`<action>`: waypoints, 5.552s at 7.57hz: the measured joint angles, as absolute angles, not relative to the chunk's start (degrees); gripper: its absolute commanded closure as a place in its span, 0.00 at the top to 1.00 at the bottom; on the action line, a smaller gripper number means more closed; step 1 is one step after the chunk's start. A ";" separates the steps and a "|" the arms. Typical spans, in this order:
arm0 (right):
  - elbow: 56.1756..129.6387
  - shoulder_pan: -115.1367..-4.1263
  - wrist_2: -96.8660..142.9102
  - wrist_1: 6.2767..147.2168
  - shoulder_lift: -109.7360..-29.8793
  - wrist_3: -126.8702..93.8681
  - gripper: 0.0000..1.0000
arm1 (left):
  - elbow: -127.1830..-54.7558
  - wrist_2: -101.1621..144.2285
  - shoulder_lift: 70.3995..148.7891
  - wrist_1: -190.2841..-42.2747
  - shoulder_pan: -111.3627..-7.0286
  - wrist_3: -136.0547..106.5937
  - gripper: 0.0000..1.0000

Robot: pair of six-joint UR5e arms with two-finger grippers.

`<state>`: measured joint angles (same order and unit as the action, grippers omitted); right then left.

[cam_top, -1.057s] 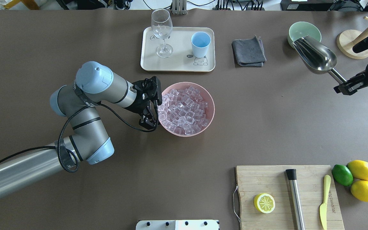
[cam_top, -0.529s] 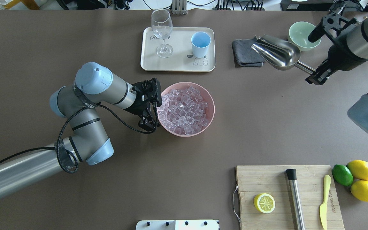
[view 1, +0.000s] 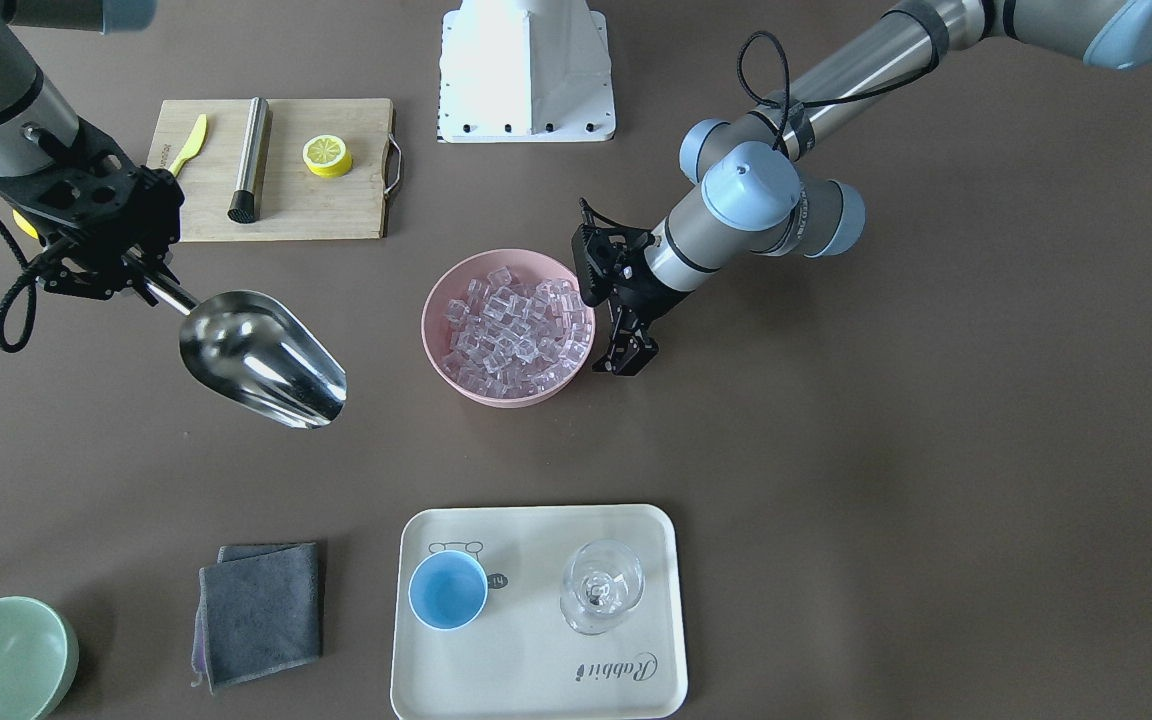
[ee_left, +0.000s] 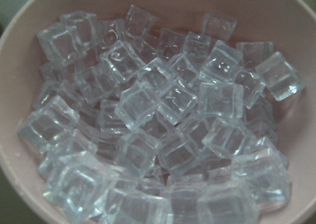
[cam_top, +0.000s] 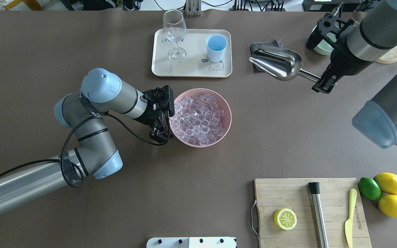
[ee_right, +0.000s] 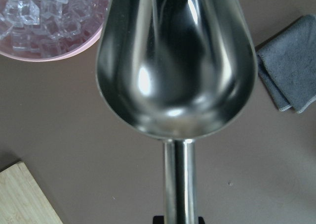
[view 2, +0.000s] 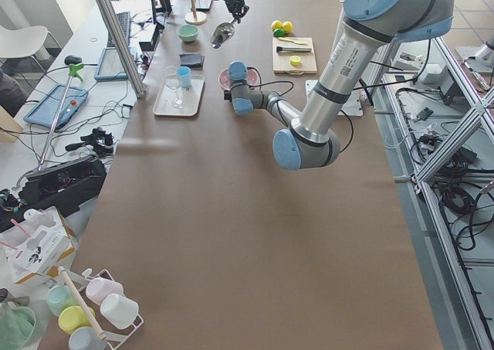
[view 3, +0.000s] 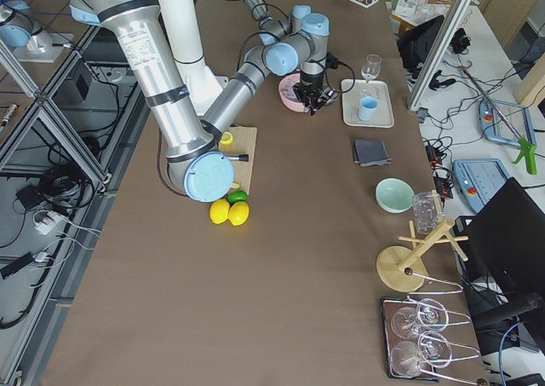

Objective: Put ice in cup with scoop
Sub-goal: 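Swing the metal scoop over and lower it into the ice with the right gripper, then drag the scoop through the ice cubes and lift it out, right gripper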

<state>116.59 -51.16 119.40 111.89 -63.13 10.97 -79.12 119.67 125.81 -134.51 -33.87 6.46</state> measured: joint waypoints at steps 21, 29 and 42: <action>87.20 -29.97 90.02 143.40 -31.43 17.84 0.00 | -78.41 119.10 125.24 -137.68 -33.22 5.98 0.98; 97.78 -29.97 96.12 122.08 -45.02 10.88 0.00 | -78.47 119.08 125.74 -137.36 -33.14 5.76 0.98; 104.11 -30.37 99.63 94.69 -56.57 -0.46 0.00 | -78.70 119.09 126.13 -137.11 -33.14 5.71 0.98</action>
<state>104.11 -30.37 99.63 94.69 -56.57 -0.46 -78.70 119.09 126.13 -137.11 -33.14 5.71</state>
